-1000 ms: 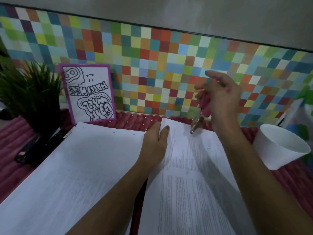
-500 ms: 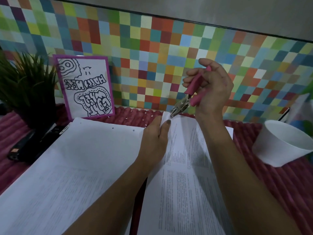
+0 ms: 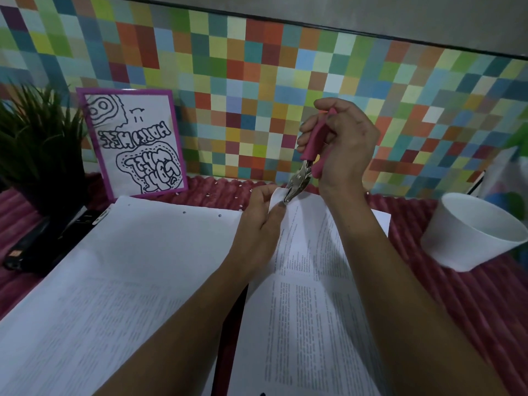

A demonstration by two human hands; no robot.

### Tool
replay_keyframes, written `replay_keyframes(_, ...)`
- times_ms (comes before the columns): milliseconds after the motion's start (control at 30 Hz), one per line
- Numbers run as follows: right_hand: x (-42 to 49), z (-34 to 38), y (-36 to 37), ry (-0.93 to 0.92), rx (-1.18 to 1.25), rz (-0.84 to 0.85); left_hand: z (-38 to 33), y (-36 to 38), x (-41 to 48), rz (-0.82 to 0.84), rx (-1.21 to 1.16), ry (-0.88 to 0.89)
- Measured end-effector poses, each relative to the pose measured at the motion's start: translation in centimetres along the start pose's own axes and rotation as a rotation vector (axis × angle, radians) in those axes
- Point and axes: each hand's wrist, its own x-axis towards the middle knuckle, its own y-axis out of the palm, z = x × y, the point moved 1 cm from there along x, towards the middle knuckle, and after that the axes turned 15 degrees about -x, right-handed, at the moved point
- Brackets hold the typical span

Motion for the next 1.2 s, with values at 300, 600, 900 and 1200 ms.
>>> replay_keyframes(300, 0.0, 0.1, 0.0, -0.019, 0.008, -0.035, 0.0, 0.0, -0.1, 0.044, 0.136, 0.045)
replay_keyframes(600, -0.1, 0.2, -0.2, -0.018, 0.016, -0.113, 0.3, 0.2, -0.4, 0.06, 0.22, 0.09)
replay_keyframes(900, 0.9, 0.3, -1.0, 0.182, -0.107, 0.168, 0.0, 0.6, -0.7, -0.031, 0.287, 0.133)
replay_keyframes(1200, 1.9, 0.0, -3.5, 0.21, -0.219, 0.092, 0.4, -0.1, -0.2, -0.094, 0.251, 0.109)
